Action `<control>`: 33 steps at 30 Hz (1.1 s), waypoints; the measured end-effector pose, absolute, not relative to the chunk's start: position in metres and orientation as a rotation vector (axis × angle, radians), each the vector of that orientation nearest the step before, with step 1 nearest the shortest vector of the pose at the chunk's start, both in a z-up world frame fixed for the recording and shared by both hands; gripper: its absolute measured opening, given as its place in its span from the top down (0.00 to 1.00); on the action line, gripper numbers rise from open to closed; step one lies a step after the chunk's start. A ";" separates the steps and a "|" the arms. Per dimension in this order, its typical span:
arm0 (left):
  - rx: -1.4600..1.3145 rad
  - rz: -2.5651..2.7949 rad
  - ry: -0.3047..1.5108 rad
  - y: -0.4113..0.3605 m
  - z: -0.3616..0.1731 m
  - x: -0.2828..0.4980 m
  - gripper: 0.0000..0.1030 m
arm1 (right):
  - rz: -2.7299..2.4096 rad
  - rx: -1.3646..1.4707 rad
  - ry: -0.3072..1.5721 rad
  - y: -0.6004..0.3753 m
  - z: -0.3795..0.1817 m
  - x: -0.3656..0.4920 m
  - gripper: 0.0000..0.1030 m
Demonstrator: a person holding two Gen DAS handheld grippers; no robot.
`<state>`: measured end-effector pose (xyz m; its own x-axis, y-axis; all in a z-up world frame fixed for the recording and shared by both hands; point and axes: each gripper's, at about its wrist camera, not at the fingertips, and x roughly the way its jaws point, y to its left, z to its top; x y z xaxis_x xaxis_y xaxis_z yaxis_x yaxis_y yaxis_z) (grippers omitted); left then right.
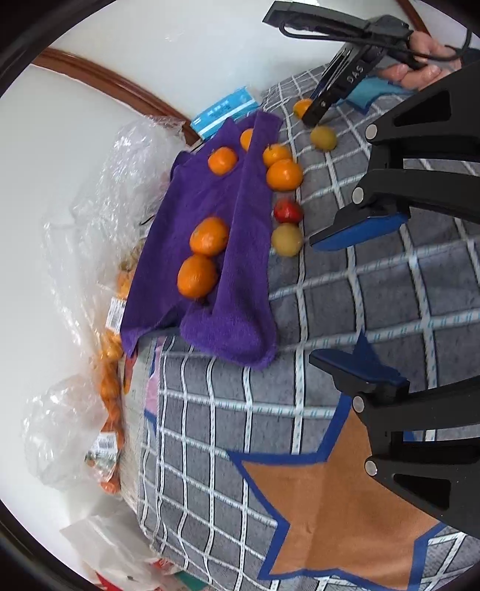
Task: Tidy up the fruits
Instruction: 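Grasp a large orange with the right tool while the left tool approaches a small yellow fruit, then grasp the small yellow-green fruit with the left tool while the right tool holds the orange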
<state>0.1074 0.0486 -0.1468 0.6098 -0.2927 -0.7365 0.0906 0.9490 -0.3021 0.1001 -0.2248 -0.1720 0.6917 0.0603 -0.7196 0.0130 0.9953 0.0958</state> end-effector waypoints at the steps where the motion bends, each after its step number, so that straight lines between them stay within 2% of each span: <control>1: -0.226 -0.227 0.889 0.042 -0.144 0.109 0.50 | 0.034 0.100 0.805 -0.225 -0.172 0.100 0.66; 6: -0.144 -0.238 0.873 0.013 -0.136 0.120 0.53 | 0.042 0.141 0.794 -0.232 -0.171 0.098 0.66; 10: -0.117 -0.224 0.894 -0.001 -0.145 0.133 0.66 | 0.054 0.165 0.783 -0.235 -0.170 0.096 0.66; 15: -0.159 -0.255 0.922 -0.001 -0.153 0.144 0.71 | 0.060 0.183 0.782 -0.238 -0.170 0.094 0.66; 17: -0.151 -0.267 0.927 -0.004 -0.154 0.146 0.77 | 0.060 0.185 0.784 -0.238 -0.170 0.095 0.66; 27: -0.070 -0.167 0.889 0.018 -0.146 0.129 0.77 | 0.063 0.209 0.783 -0.240 -0.170 0.095 0.66; 28: -0.074 -0.169 0.895 0.019 -0.150 0.129 0.75 | 0.064 0.207 0.785 -0.240 -0.170 0.095 0.66; 29: -0.082 -0.181 0.910 0.020 -0.155 0.132 0.69 | 0.066 0.205 0.788 -0.239 -0.171 0.096 0.66; 30: -0.086 -0.191 0.923 0.020 -0.159 0.134 0.68 | 0.068 0.201 0.791 -0.239 -0.171 0.097 0.66; 32: -0.065 -0.174 0.883 0.017 -0.160 0.133 0.68 | 0.065 0.194 0.798 -0.238 -0.172 0.098 0.66; 33: -0.065 -0.183 0.881 0.017 -0.160 0.132 0.72 | 0.063 0.191 0.800 -0.237 -0.172 0.098 0.66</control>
<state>0.1324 0.0167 -0.1596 0.6219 -0.1862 -0.7606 0.1329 0.9823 -0.1318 0.0984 -0.2373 -0.1724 0.6956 0.1286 -0.7068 0.0161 0.9808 0.1943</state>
